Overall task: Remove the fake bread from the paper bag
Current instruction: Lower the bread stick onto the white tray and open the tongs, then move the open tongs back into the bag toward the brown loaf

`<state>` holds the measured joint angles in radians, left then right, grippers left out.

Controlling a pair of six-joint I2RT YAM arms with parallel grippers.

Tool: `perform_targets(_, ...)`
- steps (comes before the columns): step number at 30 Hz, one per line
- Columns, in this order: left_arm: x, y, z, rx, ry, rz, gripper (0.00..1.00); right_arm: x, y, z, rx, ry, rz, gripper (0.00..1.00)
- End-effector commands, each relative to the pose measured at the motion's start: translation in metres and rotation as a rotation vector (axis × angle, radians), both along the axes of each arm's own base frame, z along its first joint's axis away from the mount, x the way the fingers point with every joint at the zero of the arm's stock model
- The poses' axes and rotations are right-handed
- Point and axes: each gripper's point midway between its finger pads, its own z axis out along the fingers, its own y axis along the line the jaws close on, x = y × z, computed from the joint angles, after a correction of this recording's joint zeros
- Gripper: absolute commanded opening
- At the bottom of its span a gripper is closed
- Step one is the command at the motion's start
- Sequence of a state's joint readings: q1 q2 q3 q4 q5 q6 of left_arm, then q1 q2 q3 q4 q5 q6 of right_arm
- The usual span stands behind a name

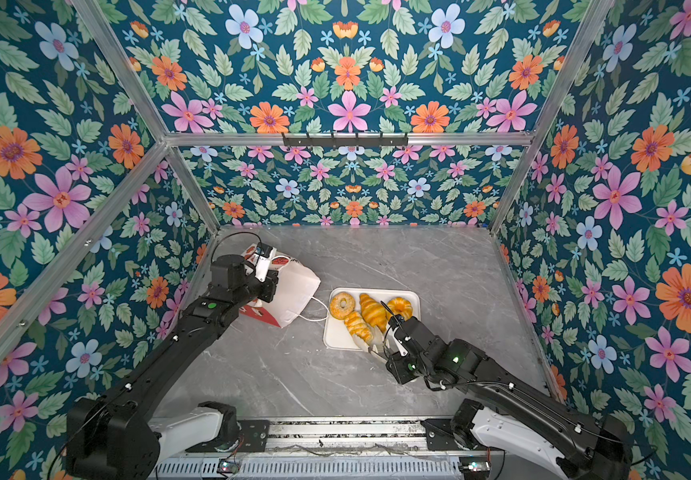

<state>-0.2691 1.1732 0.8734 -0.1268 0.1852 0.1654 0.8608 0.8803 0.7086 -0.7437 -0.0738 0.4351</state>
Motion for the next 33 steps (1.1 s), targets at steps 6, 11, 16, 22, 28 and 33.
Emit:
perform_targets(6, 0.002, -0.001, 0.003, 0.004, -0.02, -0.007, 0.0, 0.004, -0.001, 0.011, 0.027, -0.04, -0.021, 0.42)
perform_targets(11, 0.003, 0.0, 0.003, 0.006, -0.022, -0.004, 0.0, 0.004, -0.006, 0.018, 0.019, -0.055, -0.032, 0.41)
perform_targets(16, 0.002, 0.0, 0.005, 0.005, -0.025, -0.004, 0.0, 0.007, -0.006, 0.042, 0.066, -0.105, -0.038, 0.37)
perform_targets(22, 0.001, 0.001, 0.007, 0.009, -0.032, -0.002, 0.0, 0.01, 0.016, 0.071, 0.184, -0.153, 0.021, 0.36)
perform_targets(28, 0.0, 0.0, 0.006, 0.009, -0.028, -0.009, 0.0, 0.022, 0.062, 0.087, 0.303, -0.223, 0.141, 0.36)
perform_targets(33, -0.001, -0.002, 0.001, 0.016, -0.005, -0.029, 0.0, 0.04, 0.106, 0.092, 0.373, -0.277, 0.236, 0.35)
